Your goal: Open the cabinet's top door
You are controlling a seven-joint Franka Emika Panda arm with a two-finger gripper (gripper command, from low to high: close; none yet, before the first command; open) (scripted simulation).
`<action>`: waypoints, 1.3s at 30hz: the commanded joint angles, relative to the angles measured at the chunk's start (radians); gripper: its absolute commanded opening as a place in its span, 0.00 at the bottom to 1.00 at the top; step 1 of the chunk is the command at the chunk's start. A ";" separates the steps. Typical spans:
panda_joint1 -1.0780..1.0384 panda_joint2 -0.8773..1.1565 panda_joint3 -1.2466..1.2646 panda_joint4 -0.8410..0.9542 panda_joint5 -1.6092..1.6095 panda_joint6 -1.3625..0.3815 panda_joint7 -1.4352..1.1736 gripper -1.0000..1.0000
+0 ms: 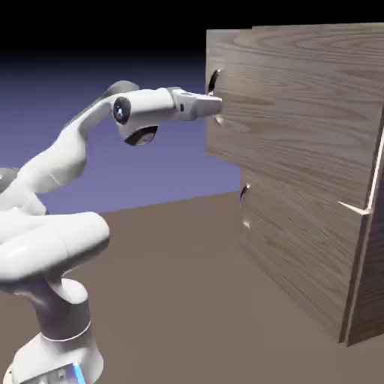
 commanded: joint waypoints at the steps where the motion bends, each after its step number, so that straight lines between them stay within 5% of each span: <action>1: 0.026 -0.002 -0.016 -0.036 0.000 -0.029 -0.021 0.00; 18: 0.214 -0.002 -0.558 -0.470 -0.318 -0.602 -0.311 0.00; 27: -0.075 -0.011 -0.724 -0.510 -0.360 -0.992 -0.319 0.00; 39: -0.149 0.408 -1.043 -0.399 -0.773 -1.308 -0.633 0.00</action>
